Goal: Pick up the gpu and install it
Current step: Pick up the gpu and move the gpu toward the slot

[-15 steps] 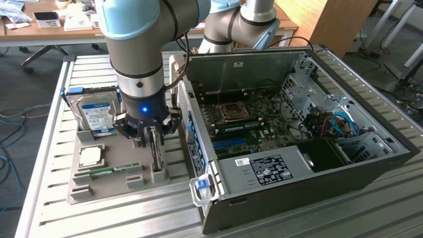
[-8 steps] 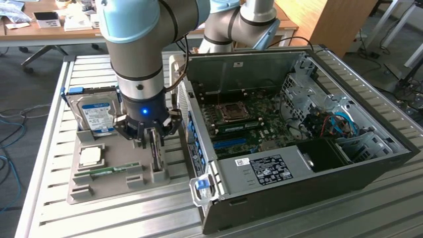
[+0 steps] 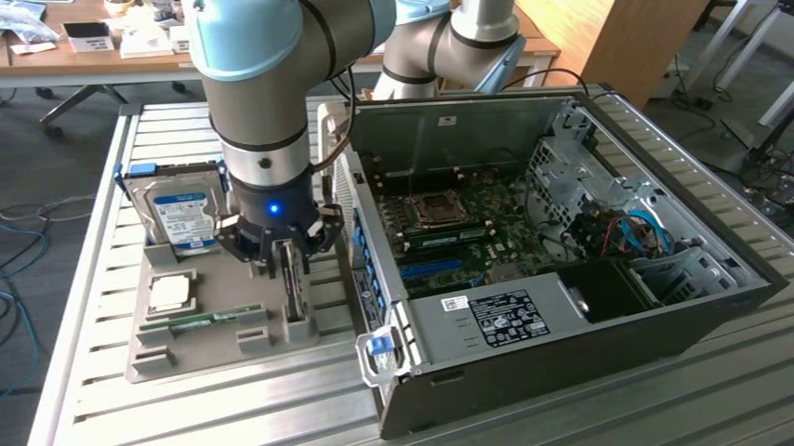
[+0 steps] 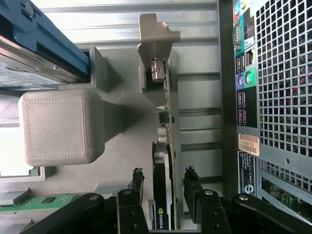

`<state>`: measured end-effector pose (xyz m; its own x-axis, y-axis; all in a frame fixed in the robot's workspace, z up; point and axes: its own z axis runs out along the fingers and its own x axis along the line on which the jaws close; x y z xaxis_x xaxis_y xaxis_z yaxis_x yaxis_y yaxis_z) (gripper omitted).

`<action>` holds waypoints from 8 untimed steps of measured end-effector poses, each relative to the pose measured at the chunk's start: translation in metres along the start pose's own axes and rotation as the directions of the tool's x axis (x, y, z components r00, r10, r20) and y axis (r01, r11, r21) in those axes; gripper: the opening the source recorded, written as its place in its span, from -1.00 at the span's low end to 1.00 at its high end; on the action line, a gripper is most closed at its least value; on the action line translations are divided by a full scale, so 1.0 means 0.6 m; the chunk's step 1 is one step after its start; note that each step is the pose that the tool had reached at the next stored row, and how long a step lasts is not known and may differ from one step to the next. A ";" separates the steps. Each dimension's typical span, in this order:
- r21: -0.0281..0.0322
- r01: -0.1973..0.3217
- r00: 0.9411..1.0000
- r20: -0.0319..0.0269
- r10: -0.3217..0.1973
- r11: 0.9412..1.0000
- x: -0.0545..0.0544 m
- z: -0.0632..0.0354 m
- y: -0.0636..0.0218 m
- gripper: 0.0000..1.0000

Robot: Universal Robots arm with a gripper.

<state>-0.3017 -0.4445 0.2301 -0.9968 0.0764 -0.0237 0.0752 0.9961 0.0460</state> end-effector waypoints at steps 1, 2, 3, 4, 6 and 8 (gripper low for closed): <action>0.000 0.000 1.000 0.000 0.000 1.000 0.000 0.000 0.000 -0.05; 0.000 0.000 1.000 0.000 0.000 1.000 0.000 0.000 0.000 -0.05; 0.000 0.000 1.000 0.000 0.000 1.000 0.000 0.000 0.000 -0.05; 0.000 0.000 1.000 0.000 0.000 1.000 0.000 0.000 0.000 -0.05; 0.000 0.000 1.000 0.000 0.000 1.000 0.000 0.000 0.000 -0.05; 0.000 0.000 1.000 0.000 0.000 1.000 0.000 0.000 0.000 -0.05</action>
<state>-0.3017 -0.4445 0.2301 -0.9968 0.0763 -0.0237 0.0751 0.9961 0.0460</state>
